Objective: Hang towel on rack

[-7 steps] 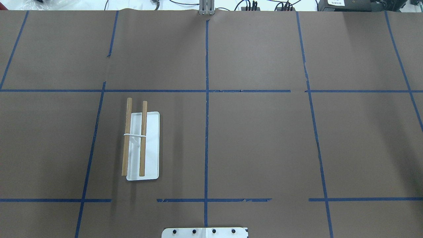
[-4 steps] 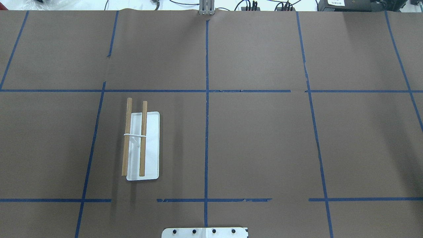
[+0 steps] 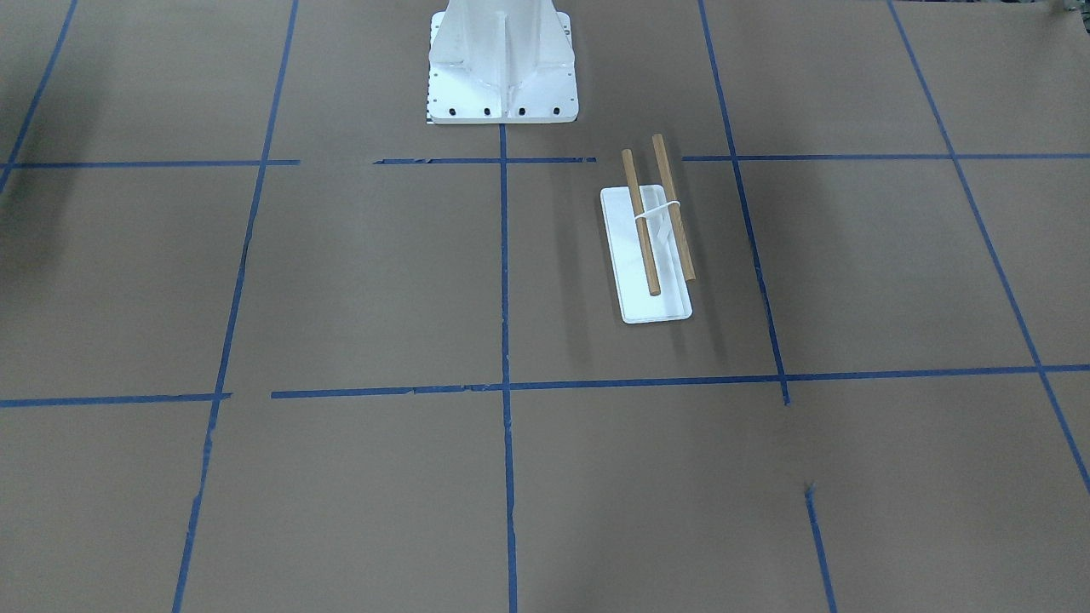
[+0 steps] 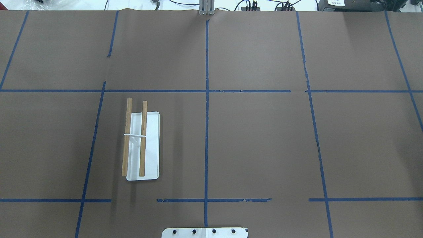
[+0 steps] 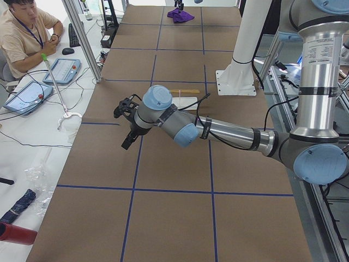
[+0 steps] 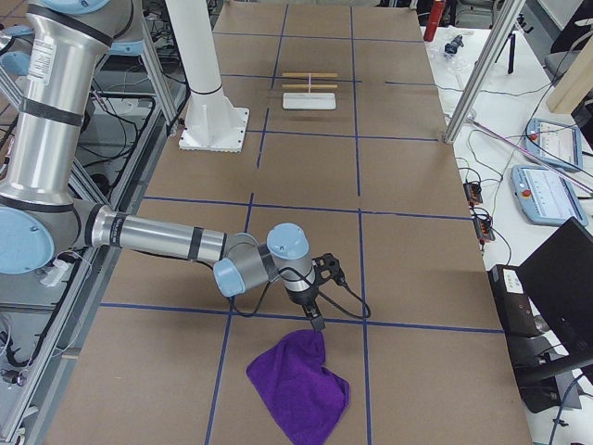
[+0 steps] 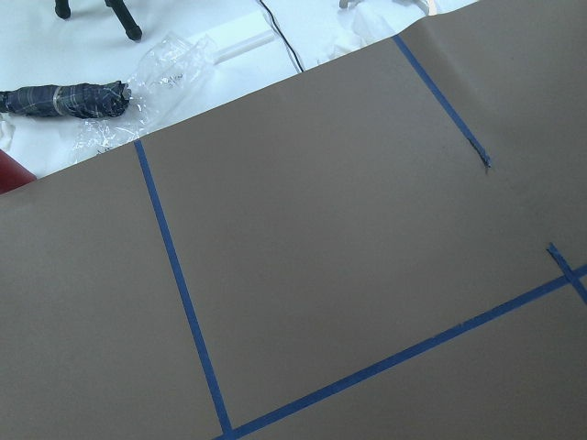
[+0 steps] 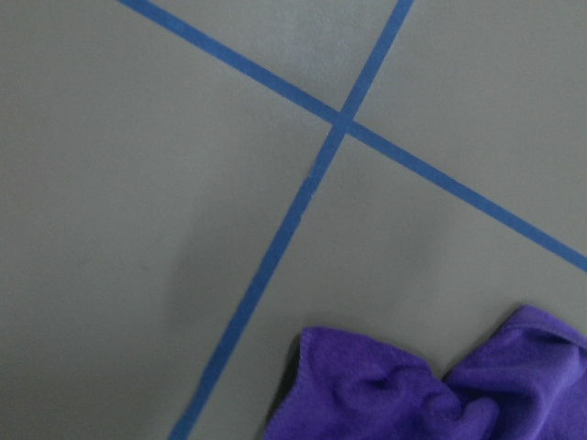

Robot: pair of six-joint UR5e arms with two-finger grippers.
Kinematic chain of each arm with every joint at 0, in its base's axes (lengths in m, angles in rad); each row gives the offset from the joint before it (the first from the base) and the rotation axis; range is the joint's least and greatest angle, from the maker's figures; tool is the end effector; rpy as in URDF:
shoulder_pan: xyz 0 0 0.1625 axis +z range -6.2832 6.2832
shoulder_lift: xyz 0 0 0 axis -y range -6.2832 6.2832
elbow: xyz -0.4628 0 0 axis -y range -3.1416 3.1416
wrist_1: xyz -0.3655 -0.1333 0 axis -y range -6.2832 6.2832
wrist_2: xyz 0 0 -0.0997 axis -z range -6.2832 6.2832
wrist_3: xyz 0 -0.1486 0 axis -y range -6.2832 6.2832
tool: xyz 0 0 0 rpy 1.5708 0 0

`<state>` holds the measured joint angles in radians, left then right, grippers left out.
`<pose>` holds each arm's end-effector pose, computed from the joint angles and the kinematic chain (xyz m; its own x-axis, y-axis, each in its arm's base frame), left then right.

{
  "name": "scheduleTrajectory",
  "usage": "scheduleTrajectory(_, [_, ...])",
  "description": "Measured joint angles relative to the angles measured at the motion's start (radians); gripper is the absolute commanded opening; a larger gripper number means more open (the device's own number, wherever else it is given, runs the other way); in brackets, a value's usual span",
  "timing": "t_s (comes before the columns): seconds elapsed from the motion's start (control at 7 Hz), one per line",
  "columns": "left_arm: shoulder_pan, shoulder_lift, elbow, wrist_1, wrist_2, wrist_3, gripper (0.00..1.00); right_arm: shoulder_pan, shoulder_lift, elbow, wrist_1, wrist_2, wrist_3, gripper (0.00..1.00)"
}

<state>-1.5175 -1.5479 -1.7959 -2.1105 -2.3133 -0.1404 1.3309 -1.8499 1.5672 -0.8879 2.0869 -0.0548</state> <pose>-0.0064 -0.4960 0.5651 0.7099 0.3876 -0.5881 0.0607 0.7982 0.5993 -0.0286 -0.3694 0.7895 0.7860 -0.4418 0.4325 0.2623 0.8717 0.4139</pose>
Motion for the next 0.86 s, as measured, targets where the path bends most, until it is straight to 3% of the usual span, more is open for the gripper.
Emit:
scheduleTrajectory(0.14, [0.000, -0.001, 0.000, -0.004, -0.001, -0.002, 1.00, -0.020, -0.002, -0.100, 0.122, -0.017, -0.001, 0.78])
scheduleTrajectory(0.29, [0.000, -0.002, 0.000, -0.006, -0.001, -0.002, 1.00, -0.035, -0.005, -0.162, 0.195, -0.022, -0.001, 0.78])
scheduleTrajectory(0.71, [0.000, -0.002, 0.000, -0.010, -0.001, -0.001, 1.00, -0.097, -0.023, -0.199, 0.260, -0.020, -0.002, 0.77])
scheduleTrajectory(0.86, [0.000, -0.001, 0.001, -0.016, -0.001, -0.001, 1.00, -0.113, -0.034, -0.200, 0.266, -0.020, -0.005, 0.59])
